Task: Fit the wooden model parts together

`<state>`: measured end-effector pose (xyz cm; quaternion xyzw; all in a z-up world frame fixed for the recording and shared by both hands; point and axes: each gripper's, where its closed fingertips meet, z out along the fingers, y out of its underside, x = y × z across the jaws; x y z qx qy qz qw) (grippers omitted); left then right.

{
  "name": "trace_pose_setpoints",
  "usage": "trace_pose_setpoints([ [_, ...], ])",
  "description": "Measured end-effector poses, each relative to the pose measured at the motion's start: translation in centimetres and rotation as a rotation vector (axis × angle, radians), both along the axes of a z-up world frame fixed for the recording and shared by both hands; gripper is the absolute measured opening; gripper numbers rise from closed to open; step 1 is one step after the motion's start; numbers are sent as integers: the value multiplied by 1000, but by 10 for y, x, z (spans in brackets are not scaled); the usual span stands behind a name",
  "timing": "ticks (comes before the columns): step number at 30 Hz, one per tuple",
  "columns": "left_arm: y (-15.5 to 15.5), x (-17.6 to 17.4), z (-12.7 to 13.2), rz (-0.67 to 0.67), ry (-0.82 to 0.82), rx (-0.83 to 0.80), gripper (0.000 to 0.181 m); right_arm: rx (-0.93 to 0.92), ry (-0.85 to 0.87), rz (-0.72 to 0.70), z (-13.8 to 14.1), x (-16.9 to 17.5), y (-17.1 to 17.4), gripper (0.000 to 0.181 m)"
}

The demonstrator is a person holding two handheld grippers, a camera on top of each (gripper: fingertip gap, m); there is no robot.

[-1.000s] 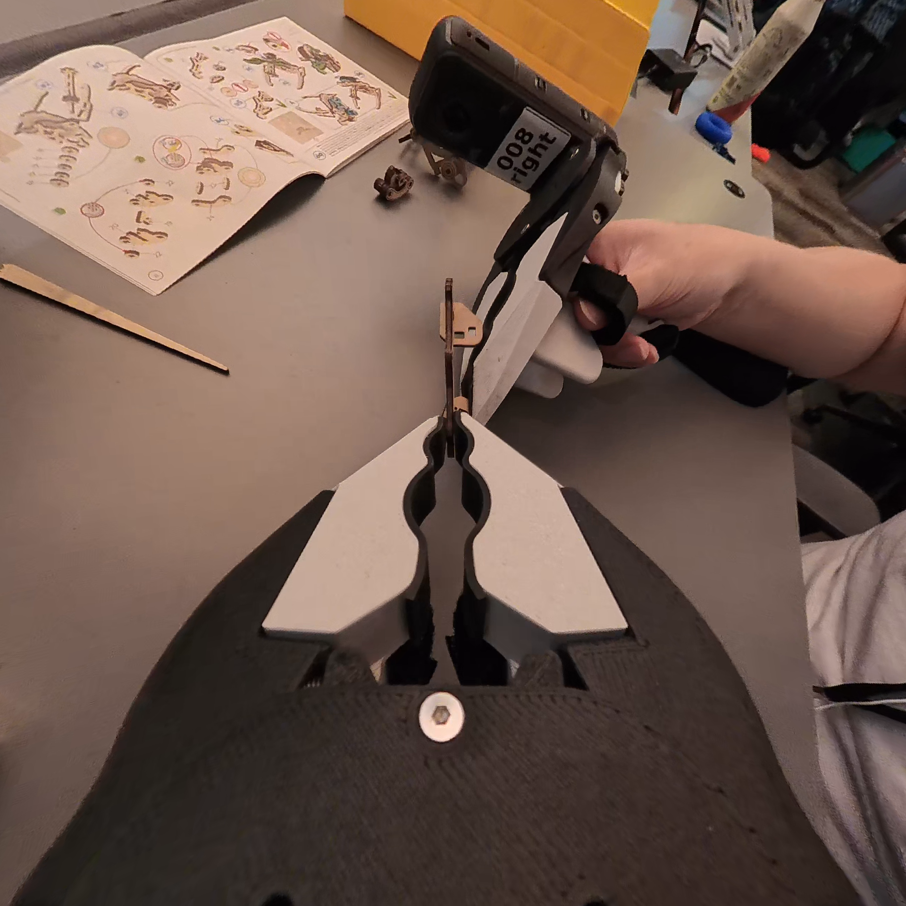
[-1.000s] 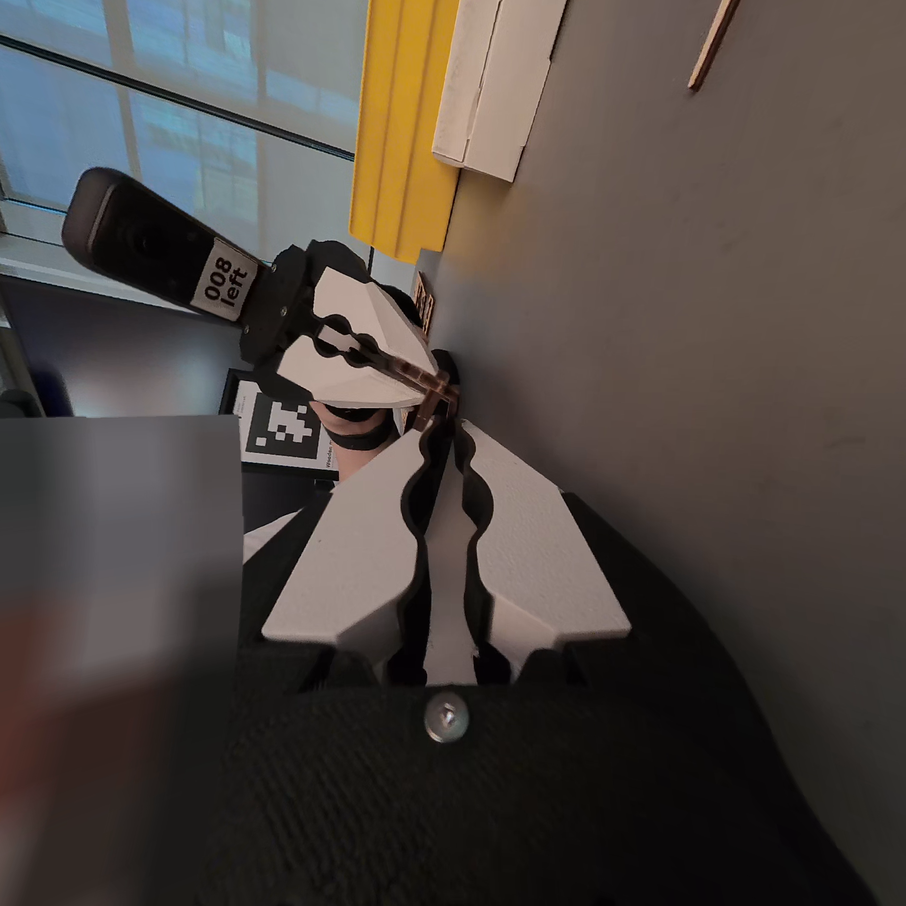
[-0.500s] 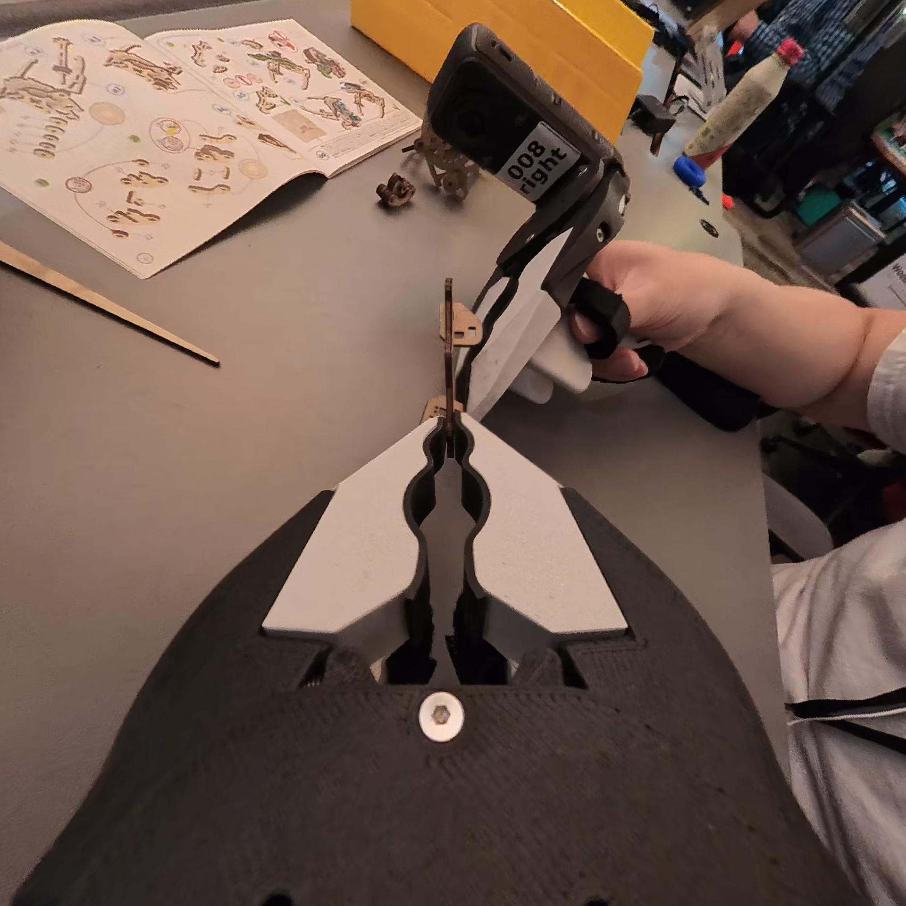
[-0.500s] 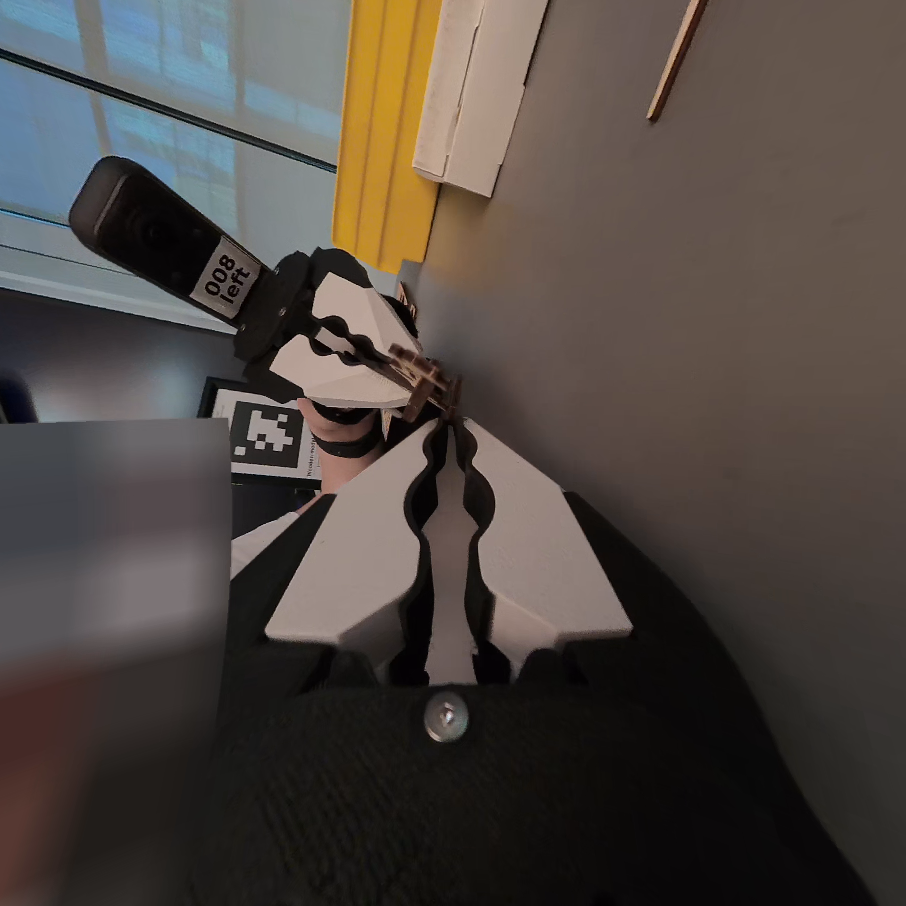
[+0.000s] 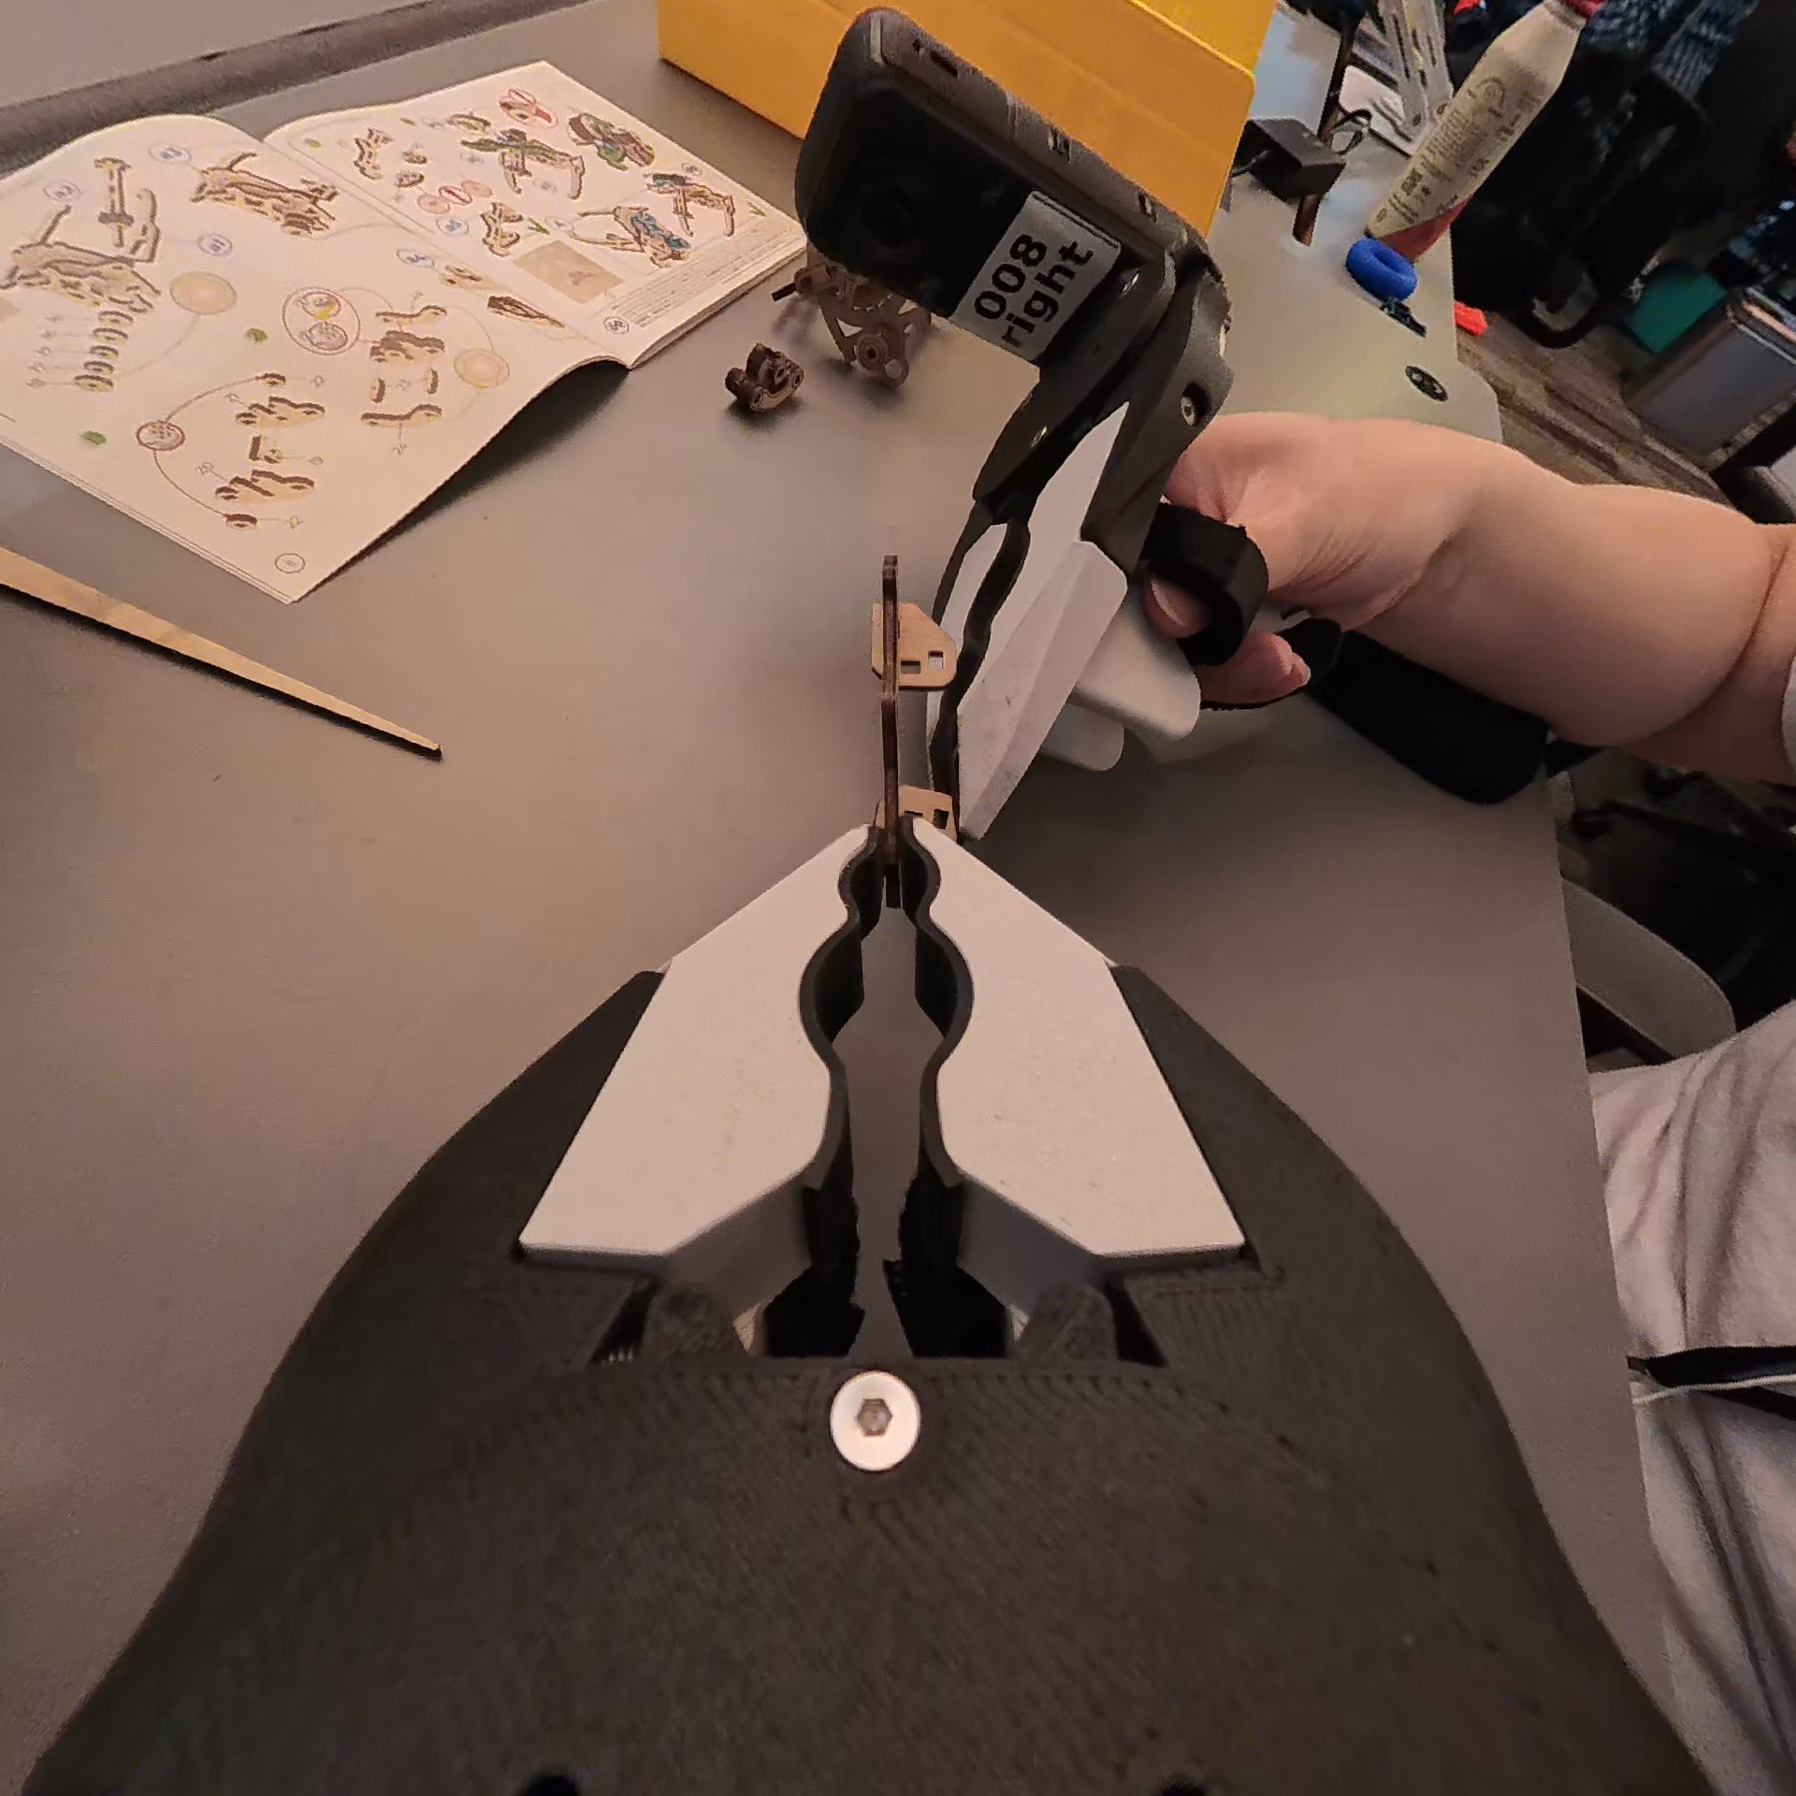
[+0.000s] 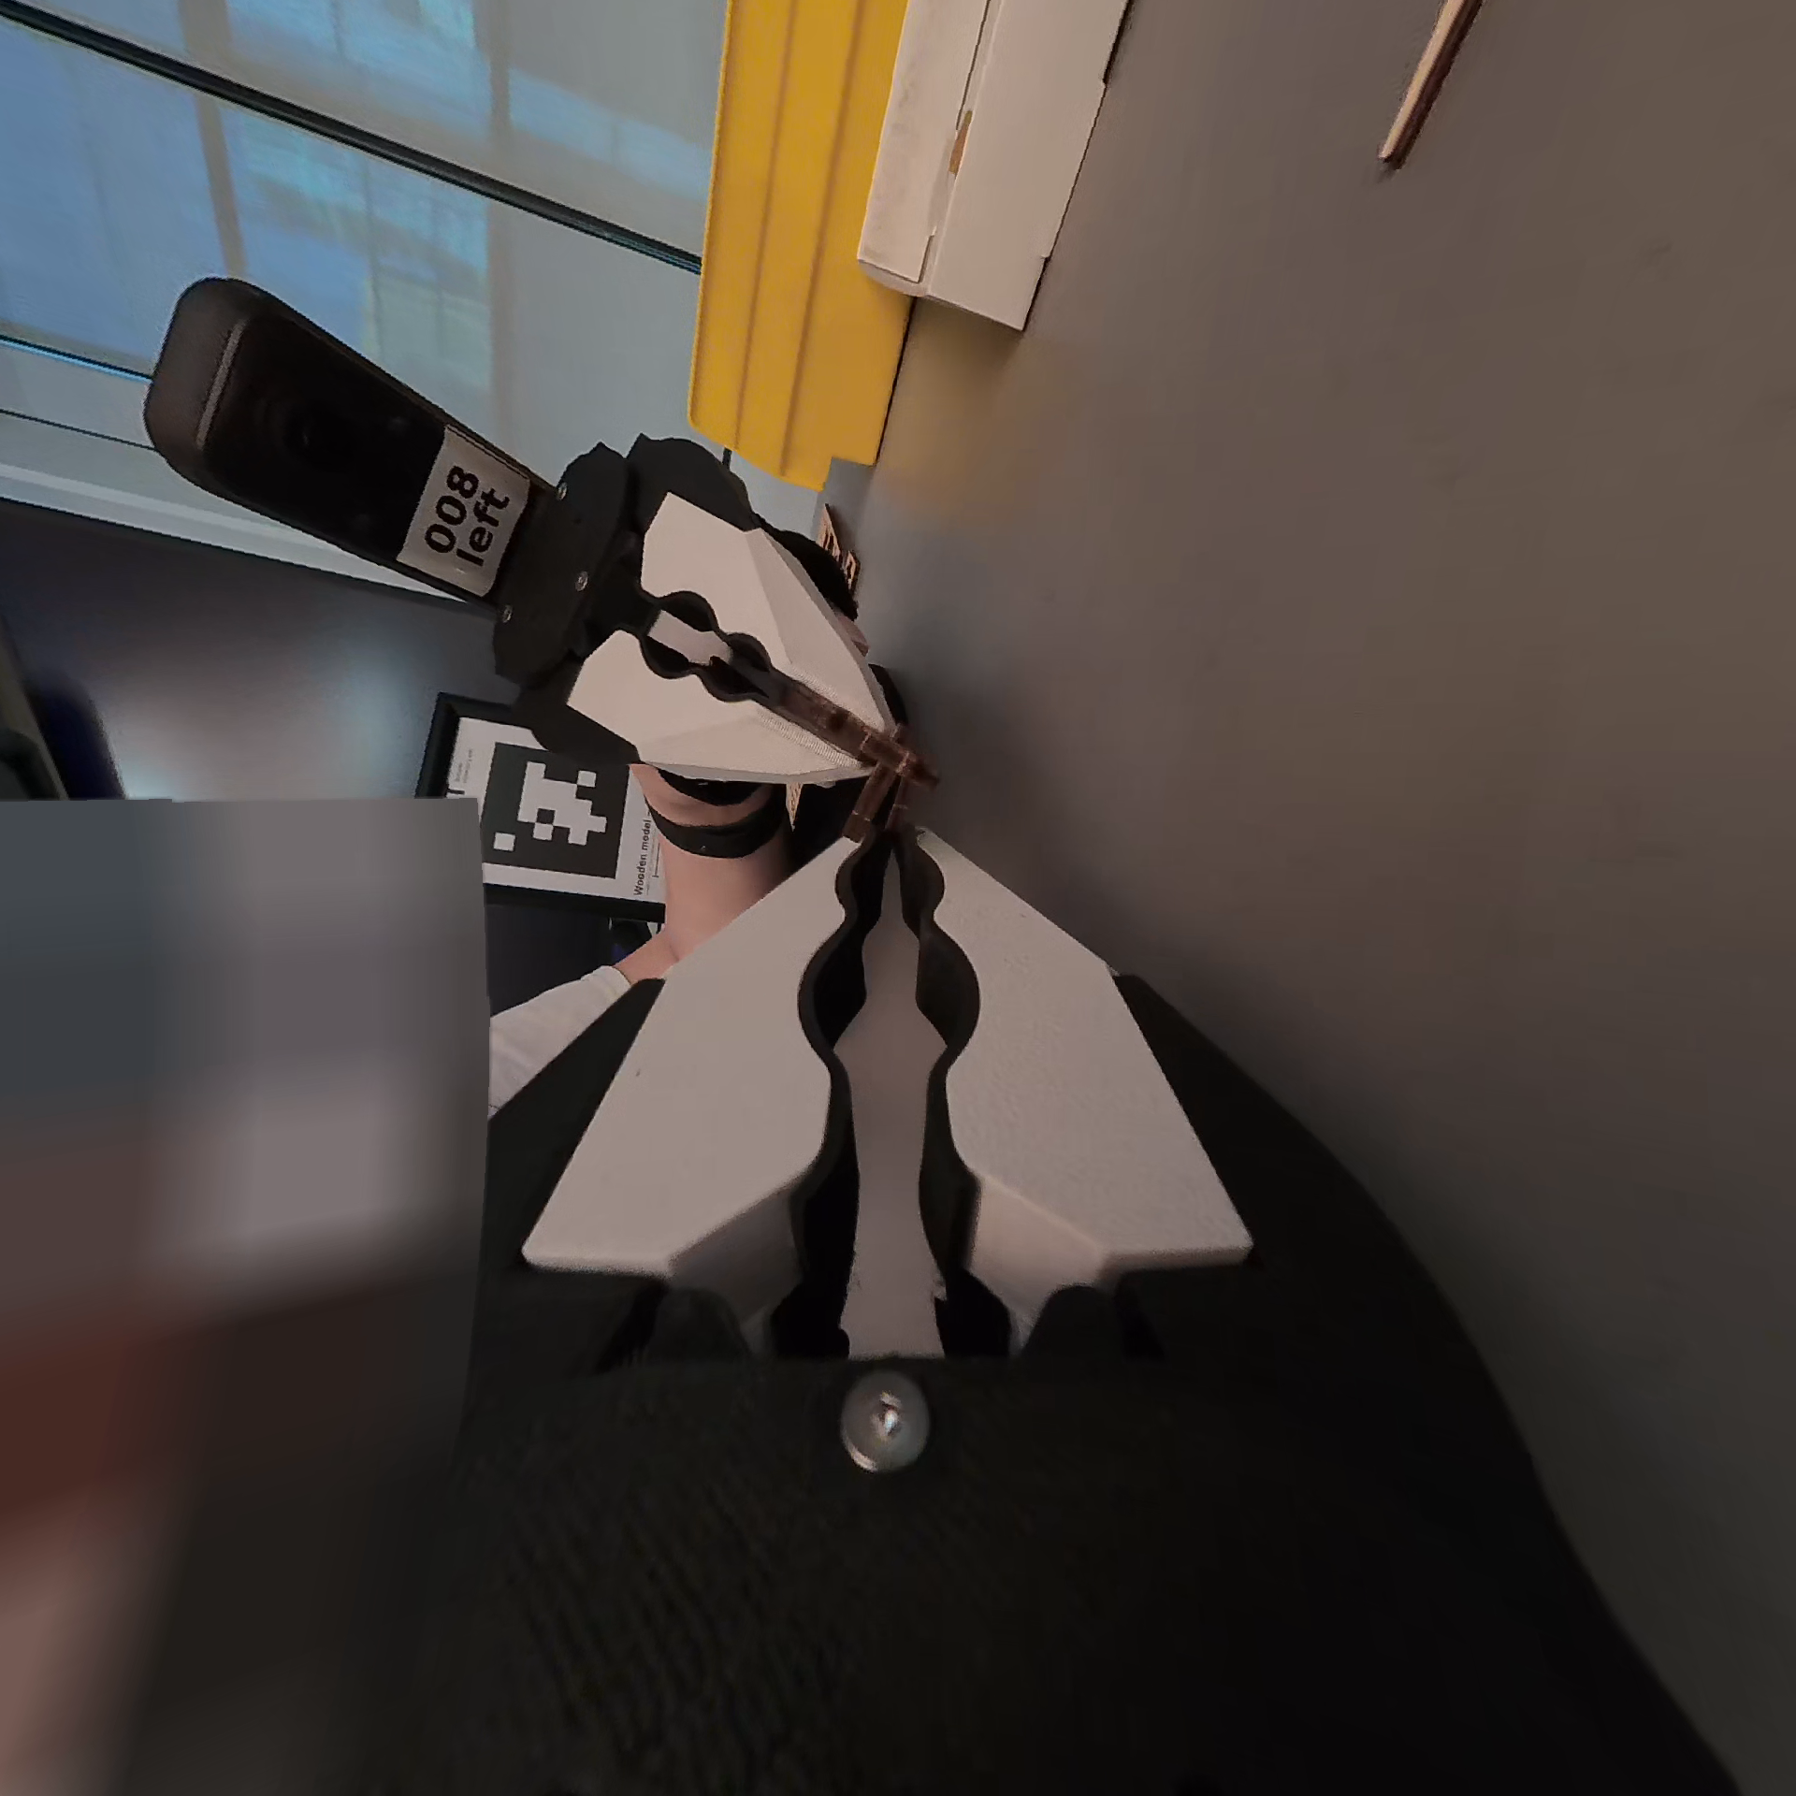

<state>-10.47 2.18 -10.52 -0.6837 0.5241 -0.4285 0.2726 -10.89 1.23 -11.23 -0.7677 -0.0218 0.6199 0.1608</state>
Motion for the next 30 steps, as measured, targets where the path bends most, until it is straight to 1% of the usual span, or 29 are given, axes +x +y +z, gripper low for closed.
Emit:
trace_pose_setpoints([
  [4,0,0,0,4,-13,-31,0,15,-2,3,1,0,0,2],
  [10,1,3,12,-5,-85,2,0,-9,101,4,13,1,0,3],
  [16,2,2,19,-2,-129,-17,0,31,100,-3,19,1,1,3],
  [19,3,3,19,2,-129,9,0,11,120,-9,19,1,2,2],
  [23,3,3,21,3,-141,35,0,-45,197,-13,21,1,2,2],
  [26,4,3,19,8,-132,39,0,-44,192,-20,19,1,3,2],
  [30,6,2,11,27,-95,-28,0,-110,220,-34,13,0,4,2],
])
